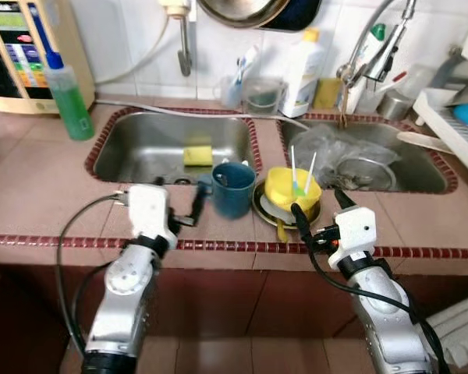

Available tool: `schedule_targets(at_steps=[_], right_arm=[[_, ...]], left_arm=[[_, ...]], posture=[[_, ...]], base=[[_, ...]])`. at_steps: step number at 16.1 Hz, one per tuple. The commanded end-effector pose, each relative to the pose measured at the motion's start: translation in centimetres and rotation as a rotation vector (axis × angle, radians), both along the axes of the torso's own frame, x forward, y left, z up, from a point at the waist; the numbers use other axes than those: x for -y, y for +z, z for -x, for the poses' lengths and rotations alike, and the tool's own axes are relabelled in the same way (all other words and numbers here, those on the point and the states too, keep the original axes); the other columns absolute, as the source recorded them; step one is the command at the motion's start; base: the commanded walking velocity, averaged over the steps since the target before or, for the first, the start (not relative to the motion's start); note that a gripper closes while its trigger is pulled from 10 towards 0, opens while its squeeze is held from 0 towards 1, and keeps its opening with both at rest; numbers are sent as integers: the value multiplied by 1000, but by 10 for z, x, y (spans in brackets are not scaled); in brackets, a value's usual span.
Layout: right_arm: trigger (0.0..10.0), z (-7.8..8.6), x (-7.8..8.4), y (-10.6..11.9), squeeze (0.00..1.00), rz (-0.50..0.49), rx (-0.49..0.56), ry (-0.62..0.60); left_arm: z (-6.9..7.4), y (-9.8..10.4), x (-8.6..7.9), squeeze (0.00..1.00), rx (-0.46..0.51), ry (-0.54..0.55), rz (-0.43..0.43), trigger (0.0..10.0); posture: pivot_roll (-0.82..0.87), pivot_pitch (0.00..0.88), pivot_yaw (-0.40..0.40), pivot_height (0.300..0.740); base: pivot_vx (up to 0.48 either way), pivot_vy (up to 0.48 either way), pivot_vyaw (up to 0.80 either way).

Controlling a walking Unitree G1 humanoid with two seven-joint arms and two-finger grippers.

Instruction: Kitchen organization

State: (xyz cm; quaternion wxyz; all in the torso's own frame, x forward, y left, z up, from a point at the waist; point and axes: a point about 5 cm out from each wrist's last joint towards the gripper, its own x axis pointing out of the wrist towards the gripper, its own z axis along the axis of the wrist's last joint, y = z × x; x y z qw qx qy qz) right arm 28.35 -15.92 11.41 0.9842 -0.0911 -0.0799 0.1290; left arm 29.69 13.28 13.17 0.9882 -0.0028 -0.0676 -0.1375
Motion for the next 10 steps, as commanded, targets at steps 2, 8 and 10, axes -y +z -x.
schedule_targets(at_steps=[2, 8, 10], right_arm=[[10000, -1, 1, 2, 0, 0, 11, -1], [10000, 7, -13, 6, 0, 56, 20, 191], [10000, 16, -21, 5, 0, 128, -6, 329]], left_arm=[[1, -2, -6, 0, 11, 7, -50, 10000], [18, 2, 18, 0, 74, -275, -162, 10000], [17, 3, 23, 0, 81, -290, -149, 10000]], posture=[[-18, 0, -47, 740], [-21, 0, -48, 740], [-31, 0, -45, 740]], base=[[0, 0, 0], [0, 0, 0], [0, 0, 0]])
